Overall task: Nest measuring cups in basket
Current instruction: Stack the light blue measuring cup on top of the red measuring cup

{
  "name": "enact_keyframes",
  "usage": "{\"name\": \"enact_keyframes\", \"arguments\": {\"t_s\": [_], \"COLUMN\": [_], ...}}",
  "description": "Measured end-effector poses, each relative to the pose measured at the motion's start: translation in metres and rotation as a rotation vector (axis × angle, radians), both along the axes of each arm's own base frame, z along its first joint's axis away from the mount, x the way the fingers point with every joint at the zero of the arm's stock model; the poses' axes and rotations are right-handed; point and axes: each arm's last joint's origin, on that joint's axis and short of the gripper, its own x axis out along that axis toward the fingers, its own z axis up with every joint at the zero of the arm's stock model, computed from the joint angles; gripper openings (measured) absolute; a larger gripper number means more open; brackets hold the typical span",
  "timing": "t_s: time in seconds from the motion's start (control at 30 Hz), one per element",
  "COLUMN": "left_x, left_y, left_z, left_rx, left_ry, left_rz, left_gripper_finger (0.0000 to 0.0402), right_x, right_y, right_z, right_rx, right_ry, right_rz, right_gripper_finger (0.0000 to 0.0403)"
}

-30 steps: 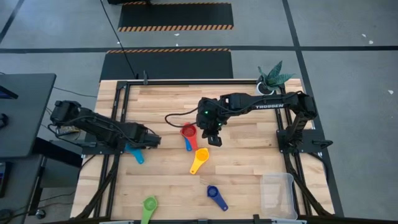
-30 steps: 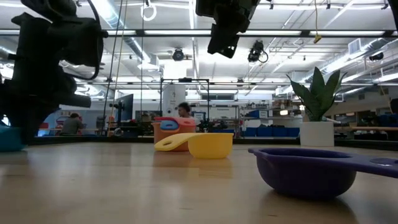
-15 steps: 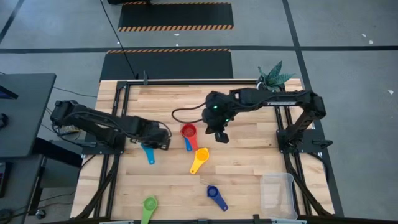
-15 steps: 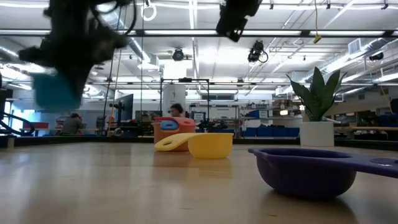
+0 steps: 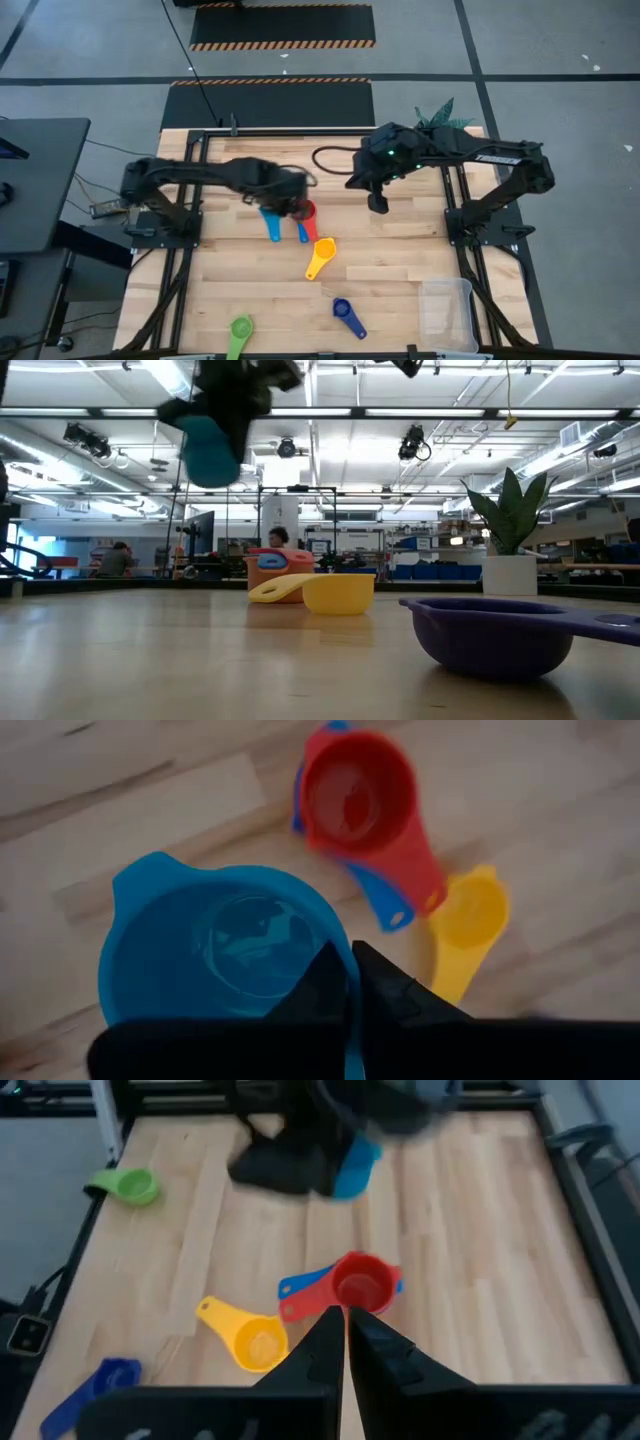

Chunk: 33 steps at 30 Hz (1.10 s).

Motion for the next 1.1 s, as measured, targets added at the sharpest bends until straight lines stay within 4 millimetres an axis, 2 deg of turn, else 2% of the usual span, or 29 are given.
{"name": "enact_keyframes", "arguments": {"t_s": [0.2, 0.43, 0.6, 0.83, 1.1], "left_x": [0.041, 0.078, 0.086, 0.090, 0.091], "left_y": [0.021, 0.023, 0.027, 0.037, 0.036], "left_z": [-0.015, -0.048, -0.067, -0.082, -0.085], "left_rx": [-0.017, -0.041, -0.034, -0.033, -0.037], "left_ry": [0.006, 0.021, 0.059, 0.094, 0.108], "left_rz": [-0.014, -0.103, -0.128, -0.122, -0.133], "left_gripper_finger": [0.0007, 0.0007, 0.0008, 0.0010, 0.0015], "right_x": [-0.012, -0.014, -0.015, -0.016, -0.016], "right_y": [-0.001, -0.001, -0.001, -0.001, -0.001], "right_z": [0.010, 0.011, 0.010, 0.009, 0.008], "right_rx": [-0.030, -0.035, -0.035, -0.035, -0.028], "right_ry": [-0.034, -0.034, -0.016, -0.005, 0.009], "right_rz": [-0.037, -0.048, -0.047, -0.046, -0.052], "right_gripper_finger": [0.0022, 0.0022, 0.0022, 0.0022, 0.0022]}}
